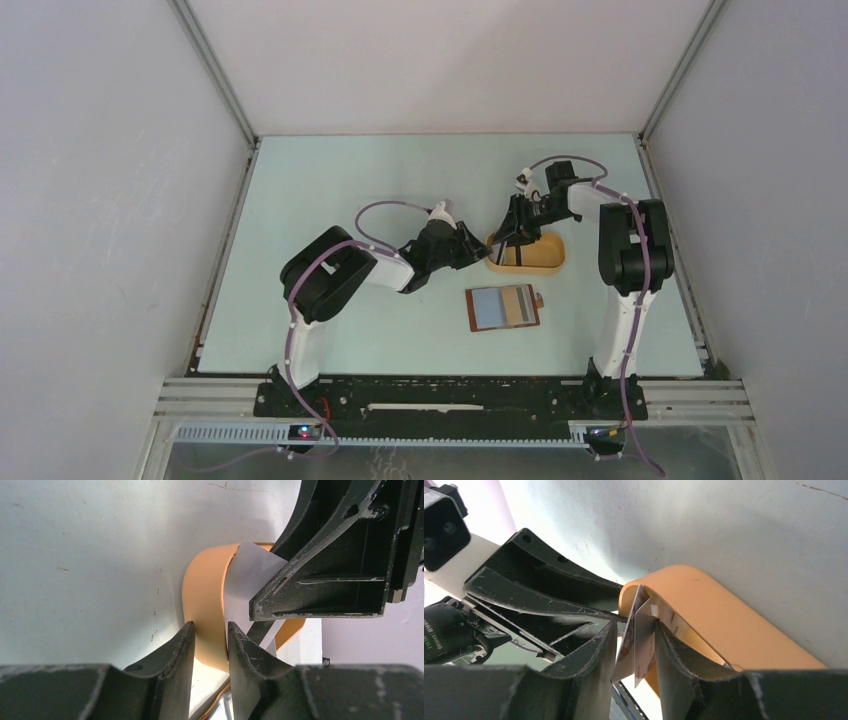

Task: Put the credit cards into the card holder
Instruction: Pick up the credit card from the storage box.

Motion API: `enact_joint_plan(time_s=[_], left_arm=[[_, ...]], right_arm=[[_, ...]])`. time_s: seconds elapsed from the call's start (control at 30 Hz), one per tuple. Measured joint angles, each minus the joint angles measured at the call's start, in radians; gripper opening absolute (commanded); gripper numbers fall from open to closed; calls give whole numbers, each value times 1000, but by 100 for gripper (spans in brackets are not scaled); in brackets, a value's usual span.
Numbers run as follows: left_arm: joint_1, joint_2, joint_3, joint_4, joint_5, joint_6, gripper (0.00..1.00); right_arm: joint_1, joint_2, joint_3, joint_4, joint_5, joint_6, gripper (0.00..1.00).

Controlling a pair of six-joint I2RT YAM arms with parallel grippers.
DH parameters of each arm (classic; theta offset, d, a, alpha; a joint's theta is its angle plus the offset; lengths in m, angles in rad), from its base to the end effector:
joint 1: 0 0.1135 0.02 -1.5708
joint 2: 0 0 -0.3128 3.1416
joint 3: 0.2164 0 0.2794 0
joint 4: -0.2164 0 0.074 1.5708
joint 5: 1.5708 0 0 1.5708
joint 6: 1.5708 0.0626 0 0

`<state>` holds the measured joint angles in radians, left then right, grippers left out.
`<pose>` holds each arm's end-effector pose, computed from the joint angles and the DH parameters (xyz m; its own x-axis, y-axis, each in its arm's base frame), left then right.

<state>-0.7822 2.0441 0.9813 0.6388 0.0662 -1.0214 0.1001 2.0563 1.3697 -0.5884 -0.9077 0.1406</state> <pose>0.3320 -0.3357 0.1265 -0.7887 -0.4160 -0.4527 0.1407 0.5947 -0.7915 0.4407 0.0938 0.1559 -0.9830 -0.0120 -0.1830 -0.1538 0.5971 0.7873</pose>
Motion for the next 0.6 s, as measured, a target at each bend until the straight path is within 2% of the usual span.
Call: enact_joint_plan(time_s=[0.27,0.37,0.6], left_arm=[[0,2,3,-2,13,0,35],[0,5,9,-7,17,0,36],[0,6,10,-8,20,0,36]], right_arm=[[6,0,0,-15,84,-7,43],[6,-1,0,-21,97,-12,39],[2,-17,0,-35,151,-39,38]])
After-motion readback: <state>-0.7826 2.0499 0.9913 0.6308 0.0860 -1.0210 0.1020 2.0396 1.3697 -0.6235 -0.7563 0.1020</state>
